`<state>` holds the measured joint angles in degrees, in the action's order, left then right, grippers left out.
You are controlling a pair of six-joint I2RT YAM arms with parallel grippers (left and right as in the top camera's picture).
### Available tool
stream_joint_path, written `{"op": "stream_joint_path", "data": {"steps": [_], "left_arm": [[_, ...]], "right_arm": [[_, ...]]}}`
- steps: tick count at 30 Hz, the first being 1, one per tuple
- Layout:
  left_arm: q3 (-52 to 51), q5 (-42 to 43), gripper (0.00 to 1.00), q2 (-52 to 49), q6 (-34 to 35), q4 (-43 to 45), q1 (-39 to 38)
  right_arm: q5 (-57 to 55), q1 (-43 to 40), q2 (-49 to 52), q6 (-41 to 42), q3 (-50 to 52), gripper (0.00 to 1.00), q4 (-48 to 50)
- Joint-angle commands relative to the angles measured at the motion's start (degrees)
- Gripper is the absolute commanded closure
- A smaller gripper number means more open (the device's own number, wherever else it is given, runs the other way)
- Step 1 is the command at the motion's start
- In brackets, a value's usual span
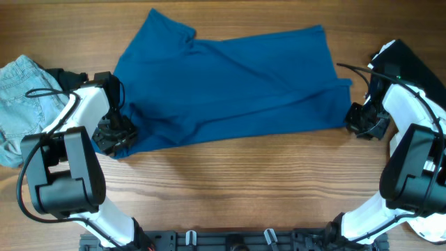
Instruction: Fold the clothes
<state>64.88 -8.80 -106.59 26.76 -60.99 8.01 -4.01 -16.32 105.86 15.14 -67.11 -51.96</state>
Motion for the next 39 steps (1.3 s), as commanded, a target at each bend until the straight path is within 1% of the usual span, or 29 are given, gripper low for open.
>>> {"op": "stream_joint_path", "data": {"steps": [1,5,7,9,11,15,17,19,20,21,22,23,25,26,28,30,32,33,34,35,36,37,38,39], "left_arm": [[-0.15,-1.31,0.50,-0.46,0.72,0.66,0.42],[-0.15,-1.09,0.48,-0.46,0.72,1.18,0.42],[-0.15,-1.09,0.48,-0.46,0.72,1.07,0.42],[-0.15,-1.11,0.48,-0.46,0.72,0.72,0.42],[-0.15,-1.11,0.47,-0.46,0.70,0.72,0.42],[-0.15,-1.11,0.46,-0.46,0.70,0.04,0.42],[-0.15,-1.14,0.47,-0.46,0.68,-0.15,0.42],[-0.15,-1.14,0.48,-0.46,0.68,-0.35,0.42],[-0.15,-1.14,0.50,-0.46,0.68,-0.61,0.42],[-0.15,-1.16,0.55,-0.46,0.68,-1.01,0.44],[-0.15,-1.18,0.64,-0.46,0.68,-1.25,0.42],[-0.15,-1.16,0.69,-0.46,0.68,-1.53,0.42],[-0.15,-1.44,0.76,-0.46,0.68,-2.43,0.42],[-0.15,-2.34,0.79,-0.46,0.70,-3.04,0.50],[-0.15,-3.69,0.82,-0.46,0.72,-4.63,0.72],[-0.15,-3.58,0.86,-0.44,0.74,-5.14,0.96],[0.15,-2.12,0.90,0.13,0.68,-5.05,0.94],[0.61,-1.25,0.90,0.61,0.48,-5.01,0.83],[1.29,-0.35,0.88,1.36,-0.22,-5.07,0.76],[1.84,0.46,0.85,2.10,-1.22,-5.05,0.72],[2.78,1.33,0.77,3.74,-2.54,-5.14,0.72],[3.56,1.57,0.61,5.79,-2.75,-5.29,0.72],[4.22,1.79,0.40,8.26,-2.78,-5.51,0.72],[4.59,1.95,0.26,10.71,-2.75,-5.53,0.72]], "right_arm": [[4.83,0.11,-1.51,-1.60,-0.52,0.36,3.48],[6.29,0.11,-1.51,-2.75,-0.68,0.38,4.92],[6.58,0.11,-1.49,-3.19,-0.66,0.42,7.21],[7.65,0.11,-1.27,-3.21,-0.66,0.43,9.18],[9.07,0.11,-0.24,-3.19,-0.63,0.50,10.56],[9.03,0.11,2.58,-3.19,-0.26,0.52,11.04],[8.48,0.11,3.61,-3.19,-0.26,0.64,10.49],[6.32,0.11,3.87,-2.99,-0.26,0.87,9.03],[4.04,0.11,3.87,-2.86,-0.26,0.96,7.78],[1.09,0.11,3.85,-2.14,-0.26,0.96,6.23],[-2.73,0.09,3.87,0.26,-0.26,0.96,4.44],[-6.36,-0.07,3.85,2.95,-0.26,0.96,2.54],[-10.16,-0.66,3.87,6.03,-0.26,0.96,-0.46],[-10.36,-1.05,3.85,6.14,-0.26,0.96,-1.33],[-10.86,-1.90,3.85,7.26,-0.26,0.96,-4.02],[-13.03,-2.69,3.85,10.56,-0.26,0.96,-7.80],[-11.19,-2.80,3.39,9.51,-0.26,0.96,-7.58],[-9.31,-2.71,2.93,7.89,-0.31,0.96,-6.97],[-7.76,-2.71,2.47,6.54,-0.39,0.96,-6.45],[-5.60,-2.71,1.51,4.98,-0.50,0.95,-5.64],[-4.28,-2.71,0.15,4.35,-0.83,0.91,-5.25],[-3.89,-2.71,-1.03,4.33,-1.29,0.86,-5.20],[-3.06,-2.71,-2.89,4.31,-2.16,0.76,-4.98],[-1.51,-2.71,-4.55,3.45,-3.04,0.59,-4.50]]}}
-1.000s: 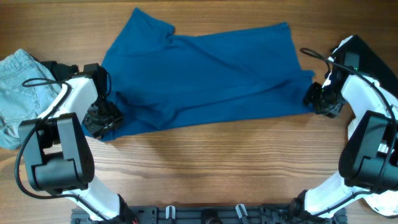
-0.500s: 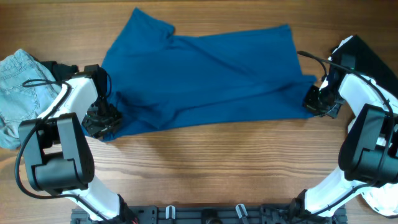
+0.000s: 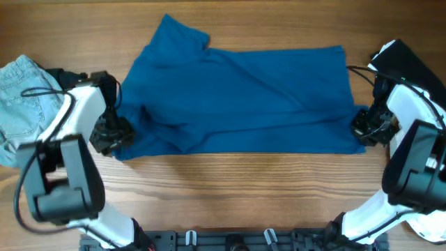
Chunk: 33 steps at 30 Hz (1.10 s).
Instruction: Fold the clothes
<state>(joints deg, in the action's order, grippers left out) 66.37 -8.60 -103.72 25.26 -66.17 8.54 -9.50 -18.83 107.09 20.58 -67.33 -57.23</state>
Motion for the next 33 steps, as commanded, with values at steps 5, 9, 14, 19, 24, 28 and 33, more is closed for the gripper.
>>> {"op": "stream_joint_path", "data": {"steps": [5,9,14,19,24,28,33], "left_arm": [[5.38,14.40,0.12,18.21,-9.20,8.07,-0.28],[12.26,18.18,0.12,15.02,-11.54,18.51,-3.17],[19.65,18.25,0.00,4.50,-14.43,29.00,-5.55],[21.42,23.04,0.03,-8.22,-14.58,47.65,-6.10],[31.76,23.37,0.03,-22.16,-14.60,48.74,-7.34],[42.73,22.88,0.03,-30.53,-14.82,44.85,-8.20],[46.60,21.99,0.03,-37.83,-14.75,46.66,-9.01]], "right_arm": [[16.57,-0.09,-13.75,-11.08,-5.97,0.38,4.55],[19.50,1.57,-17.49,-15.06,-6.93,0.38,4.66],[20.13,3.19,-18.34,-16.13,-6.91,0.34,4.00],[20.15,3.96,-18.34,-16.04,-6.91,0.34,3.56],[20.15,4.04,-18.34,-15.87,-6.91,0.34,3.02],[20.15,4.04,-18.34,-15.82,-6.91,0.34,2.36],[20.15,4.04,-18.34,-15.43,-6.91,0.34,1.88]]}}
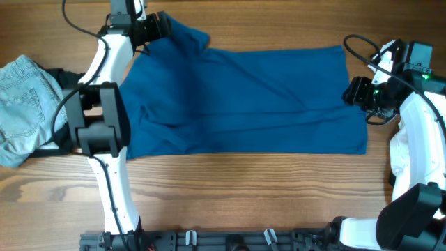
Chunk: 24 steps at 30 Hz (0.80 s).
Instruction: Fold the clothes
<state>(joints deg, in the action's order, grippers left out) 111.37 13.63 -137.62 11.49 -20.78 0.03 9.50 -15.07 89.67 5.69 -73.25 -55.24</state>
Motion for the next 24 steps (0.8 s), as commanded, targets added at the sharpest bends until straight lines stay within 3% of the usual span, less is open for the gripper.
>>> {"op": "stream_joint_path", "data": {"steps": [1,8,14,16,19,24], "left_arm": [[1.60,-0.63,0.03,-4.79,-1.01,1.79,-0.61],[1.57,-0.59,0.06,-8.46,-0.83,5.84,-1.66],[1.57,0.72,0.53,-9.51,-0.83,7.43,-4.04],[1.60,0.68,0.86,-9.31,-0.72,9.31,-4.33],[1.90,-2.14,0.96,-8.92,4.02,8.39,-3.85],[1.92,-2.36,0.96,-4.87,7.02,3.43,-2.43]], "right_arm": [[1.16,0.28,-0.92,-0.44,-0.98,0.34,-0.11],[1.16,0.31,-0.92,0.46,-0.98,0.34,-0.04],[1.14,0.28,-0.90,0.44,-0.98,0.34,0.00],[1.14,0.31,-0.90,0.44,-0.98,0.34,0.20],[1.09,0.28,-0.83,0.28,-0.98,0.34,0.96],[1.11,0.31,0.39,0.26,-0.98,0.34,3.96]]}}
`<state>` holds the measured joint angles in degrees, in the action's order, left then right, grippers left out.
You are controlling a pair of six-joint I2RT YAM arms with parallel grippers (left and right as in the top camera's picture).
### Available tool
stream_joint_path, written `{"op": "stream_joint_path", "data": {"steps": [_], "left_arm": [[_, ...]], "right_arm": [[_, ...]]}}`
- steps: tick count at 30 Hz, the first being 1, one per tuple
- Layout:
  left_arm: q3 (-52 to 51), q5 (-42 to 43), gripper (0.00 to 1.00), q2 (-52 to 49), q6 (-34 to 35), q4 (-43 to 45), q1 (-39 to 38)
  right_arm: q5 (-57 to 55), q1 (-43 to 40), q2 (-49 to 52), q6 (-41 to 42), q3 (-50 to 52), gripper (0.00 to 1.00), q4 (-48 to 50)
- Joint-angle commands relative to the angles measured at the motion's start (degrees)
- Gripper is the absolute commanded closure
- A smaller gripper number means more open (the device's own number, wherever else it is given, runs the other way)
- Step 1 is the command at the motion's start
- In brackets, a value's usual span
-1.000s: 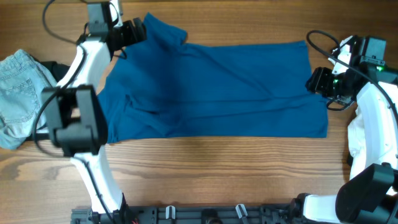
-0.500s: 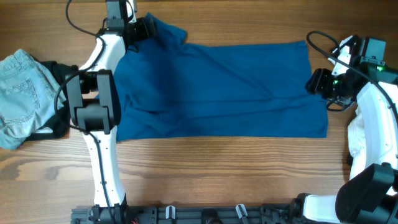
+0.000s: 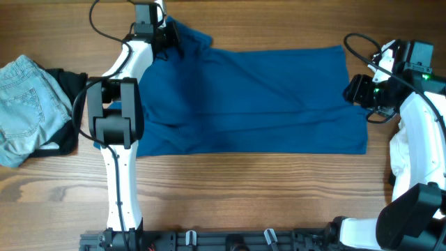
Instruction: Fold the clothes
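A blue T-shirt (image 3: 251, 97) lies spread flat across the middle of the wooden table, with its long side running left to right. One sleeve (image 3: 191, 35) sticks out at the far left corner. My left gripper (image 3: 169, 38) is stretched to the far side and sits on that sleeve. My right gripper (image 3: 350, 90) rests at the shirt's right edge, about halfway along it. This overhead view is too small to show how either pair of jaws stands.
Folded light denim jeans (image 3: 24, 104) lie at the left edge on a black garment (image 3: 66, 87). The left arm's links (image 3: 115, 118) cross the shirt's left side. A mounting rail (image 3: 230, 240) runs along the table's near edge.
My left gripper has moved a little right and nearer, from just off the sleeve's far corner onto the sleeve. The right gripper and the shirt have not visibly changed.
Both grippers were at the shirt's near corners while it lay skewed and rumpled. Then the shirt lay wider and straighter, the grippers still at those corners. After that both had left the corners: left at the far sleeve, right at the right edge.
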<state>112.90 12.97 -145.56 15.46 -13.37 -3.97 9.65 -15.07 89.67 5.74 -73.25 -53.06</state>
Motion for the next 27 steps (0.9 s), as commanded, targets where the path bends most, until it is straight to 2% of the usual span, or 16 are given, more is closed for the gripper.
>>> {"op": "stream_joint_path", "data": {"steps": [1,3,6,15,21,27], "left_arm": [[0.39,-1.70,0.96,4.24,3.02,-5.42,1.79],[0.37,-1.68,0.96,7.21,3.04,-8.79,2.34],[0.37,-1.66,0.96,10.54,3.04,-14.01,2.67],[0.37,1.14,0.96,11.96,3.02,-29.92,1.16],[0.37,0.61,0.96,11.82,2.99,-33.88,0.26],[0.37,0.42,0.96,11.82,2.78,-34.42,0.33]], "right_arm": [[0.96,0.31,0.94,0.24,-0.98,0.34,2.86],[0.94,0.35,3.13,0.20,-0.98,0.34,6.40],[0.98,0.39,7.48,0.24,-0.98,0.26,13.99],[1.88,3.06,26.05,1.18,-1.01,0.24,42.53],[-3.43,5.70,34.10,3.67,-5.46,0.20,46.27],[-10.97,6.34,35.58,5.16,-9.90,0.18,46.77]]}}
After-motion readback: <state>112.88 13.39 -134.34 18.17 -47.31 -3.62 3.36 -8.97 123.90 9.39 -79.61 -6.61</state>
